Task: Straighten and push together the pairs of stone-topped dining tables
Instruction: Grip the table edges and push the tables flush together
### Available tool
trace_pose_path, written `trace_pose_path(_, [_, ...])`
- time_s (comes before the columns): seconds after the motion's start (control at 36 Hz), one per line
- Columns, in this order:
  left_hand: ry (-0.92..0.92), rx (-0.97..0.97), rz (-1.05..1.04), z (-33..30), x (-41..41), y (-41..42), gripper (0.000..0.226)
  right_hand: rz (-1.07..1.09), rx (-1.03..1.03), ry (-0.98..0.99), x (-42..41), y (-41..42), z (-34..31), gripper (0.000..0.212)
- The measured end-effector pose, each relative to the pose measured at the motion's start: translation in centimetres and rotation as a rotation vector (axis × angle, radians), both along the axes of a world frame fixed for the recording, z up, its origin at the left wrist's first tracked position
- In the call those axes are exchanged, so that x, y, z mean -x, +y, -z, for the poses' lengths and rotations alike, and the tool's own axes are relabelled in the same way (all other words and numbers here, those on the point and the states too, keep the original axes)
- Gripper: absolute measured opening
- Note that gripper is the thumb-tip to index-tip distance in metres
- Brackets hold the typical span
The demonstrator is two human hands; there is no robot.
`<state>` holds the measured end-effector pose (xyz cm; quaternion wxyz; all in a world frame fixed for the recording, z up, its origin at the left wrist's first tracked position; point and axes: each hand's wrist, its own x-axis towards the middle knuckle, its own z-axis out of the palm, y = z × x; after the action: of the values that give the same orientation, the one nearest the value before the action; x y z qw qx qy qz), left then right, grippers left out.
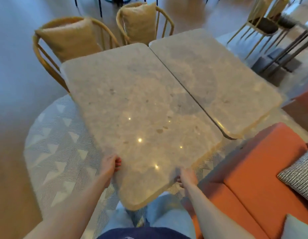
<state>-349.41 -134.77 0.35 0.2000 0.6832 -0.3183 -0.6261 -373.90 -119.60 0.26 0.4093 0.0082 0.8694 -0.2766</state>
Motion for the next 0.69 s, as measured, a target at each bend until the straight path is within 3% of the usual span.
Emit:
trace_pose_path(0.06, [-0.018,0.009,-0.089,0.6,0.2,0.9,0.024,0.031,-0.017,-0.007,2.2,0.6,0.5,0.039])
trace_pose_path(0.14, [-0.077,0.022,-0.186,2.0,1.0,2.2,0.016,0.093,-0.013,-0.035,6.2,0.4,1.3,0.078])
trace_pose_path(0.19, [-0.137,0.04,-0.213,2.9,1.6,3.1,0.016,0.12,0.014,-0.065,8.6,-0.1,2.1,0.089])
trace_pose_path(0.36, [-0.373,0.019,-0.397,3.5,5.9,9.0,0.016,0.22,0.199,-0.501,14.4,-1.0,3.5,0.067])
trace_pose_path(0.47, [-0.443,-0.016,-0.598,1.7,10.8,14.6,0.006,0.276,0.305,-0.622,17.8,-0.6,3.4,0.057])
trace_pose_path(0.61, [-0.292,-0.176,-0.935,2.0,17.4,20.0,0.017,0.343,0.381,-0.762,21.6,-0.5,3.4,0.047])
trace_pose_path(0.69, [0.086,-0.287,-1.162,2.1,21.4,21.2,0.028,0.34,0.395,-0.867,23.0,0.1,3.2,0.037])
